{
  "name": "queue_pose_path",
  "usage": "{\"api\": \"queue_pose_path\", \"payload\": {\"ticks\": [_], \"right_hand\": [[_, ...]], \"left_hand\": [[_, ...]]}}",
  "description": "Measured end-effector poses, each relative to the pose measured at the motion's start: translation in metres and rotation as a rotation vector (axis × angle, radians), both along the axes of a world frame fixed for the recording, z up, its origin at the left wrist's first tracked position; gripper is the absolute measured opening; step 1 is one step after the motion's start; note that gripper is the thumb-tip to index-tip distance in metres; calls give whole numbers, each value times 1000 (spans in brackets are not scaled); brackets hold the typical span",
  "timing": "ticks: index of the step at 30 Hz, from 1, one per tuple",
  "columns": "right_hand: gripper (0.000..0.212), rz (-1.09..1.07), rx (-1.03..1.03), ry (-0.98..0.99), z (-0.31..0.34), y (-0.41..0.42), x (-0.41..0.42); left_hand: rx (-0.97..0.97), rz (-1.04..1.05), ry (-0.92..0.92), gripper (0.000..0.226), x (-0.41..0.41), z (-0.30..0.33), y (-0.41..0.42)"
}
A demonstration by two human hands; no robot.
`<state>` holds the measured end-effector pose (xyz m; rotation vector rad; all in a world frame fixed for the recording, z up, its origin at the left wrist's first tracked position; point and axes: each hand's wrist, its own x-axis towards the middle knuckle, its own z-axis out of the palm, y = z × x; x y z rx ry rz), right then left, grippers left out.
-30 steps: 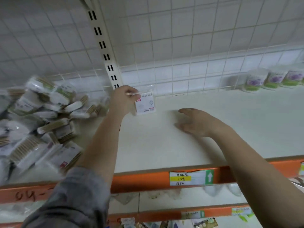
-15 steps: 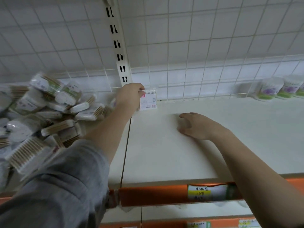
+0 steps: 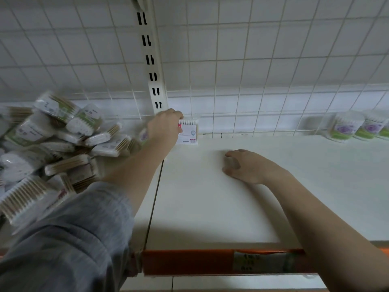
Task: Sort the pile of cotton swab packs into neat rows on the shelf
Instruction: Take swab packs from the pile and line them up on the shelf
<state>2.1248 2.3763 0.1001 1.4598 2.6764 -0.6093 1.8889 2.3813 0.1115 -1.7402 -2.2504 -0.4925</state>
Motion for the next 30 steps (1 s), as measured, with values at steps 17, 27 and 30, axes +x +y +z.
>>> {"api": "queue_pose_path", "payload": {"ticks": [17,27,30], "right_hand": [[56,242,30,45,5,-22,-51],[40,203,122,227,5,-49,-129],[33,81,130,345,2,-46,-159]], "left_hand": [[261,55,-356,18,-43,28,-137],[282,193,-390,18,-81,16,-201],[282,191,-383,17,-96,13,-216]]}}
